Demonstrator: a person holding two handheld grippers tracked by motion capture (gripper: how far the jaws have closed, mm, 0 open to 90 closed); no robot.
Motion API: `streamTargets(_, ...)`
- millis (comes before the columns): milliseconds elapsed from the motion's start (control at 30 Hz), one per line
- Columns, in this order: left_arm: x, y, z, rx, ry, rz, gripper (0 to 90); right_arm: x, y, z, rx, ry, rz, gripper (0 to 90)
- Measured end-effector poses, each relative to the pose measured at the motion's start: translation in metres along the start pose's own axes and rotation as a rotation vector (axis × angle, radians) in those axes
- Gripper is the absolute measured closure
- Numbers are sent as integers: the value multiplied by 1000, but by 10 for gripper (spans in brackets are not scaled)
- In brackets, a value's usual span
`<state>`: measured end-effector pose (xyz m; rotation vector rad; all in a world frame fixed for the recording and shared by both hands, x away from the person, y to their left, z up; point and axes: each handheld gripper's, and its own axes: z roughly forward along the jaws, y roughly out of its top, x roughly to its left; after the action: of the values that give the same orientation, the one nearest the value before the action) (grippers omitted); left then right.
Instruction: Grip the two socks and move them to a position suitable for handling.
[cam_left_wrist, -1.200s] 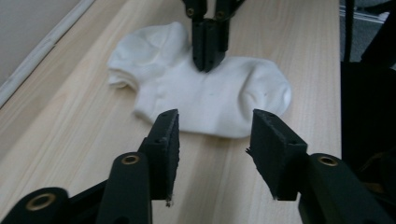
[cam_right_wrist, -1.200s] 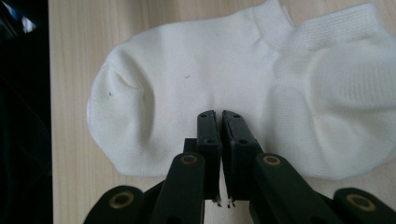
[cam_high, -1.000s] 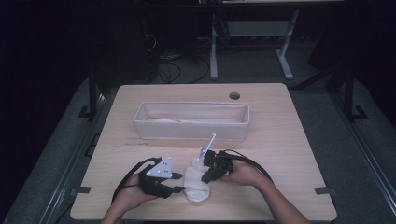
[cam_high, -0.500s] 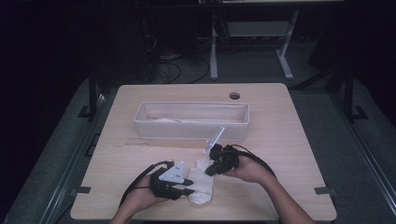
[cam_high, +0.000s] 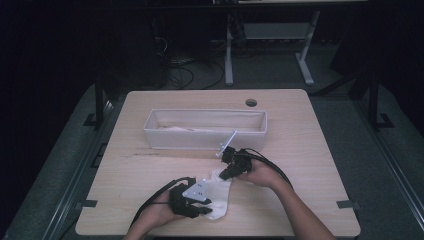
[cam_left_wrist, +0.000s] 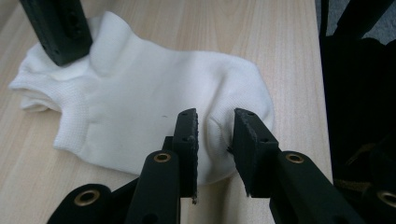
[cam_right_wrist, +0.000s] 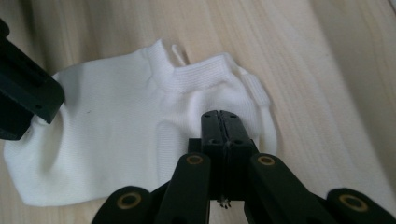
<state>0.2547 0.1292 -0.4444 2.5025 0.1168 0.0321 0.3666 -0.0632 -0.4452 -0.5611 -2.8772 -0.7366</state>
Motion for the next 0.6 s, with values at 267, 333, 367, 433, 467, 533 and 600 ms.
streamTargets(267, 0, 1, 4, 15, -6, -1, 704, -7, -2, 0, -10, -2, 9, 882)
streamTargets(333, 0, 1, 2, 5, -2, -5, 695, -5, -2, -4, -22, -7, 4, 874)
streamTargets(367, 0, 1, 1, -7, 3, -6, 694, -3, -2, -7, -32, -2, 9, 875)
streamTargets(433, 0, 1, -1, -19, 6, -10, 694, 2, -2, -14, -41, 4, -7, 874)
streamTargets(467, 1, 2, -2, -22, 13, -8, 694, 4, -2, -16, -39, 2, -9, 874)
streamTargets(533, 1, 2, -3, -27, 15, -7, 695, 10, -3, -21, -44, 10, -21, 874)
streamTargets(600, 0, 3, -2, -21, 16, -7, 696, 13, -4, -22, -41, 20, -32, 874)
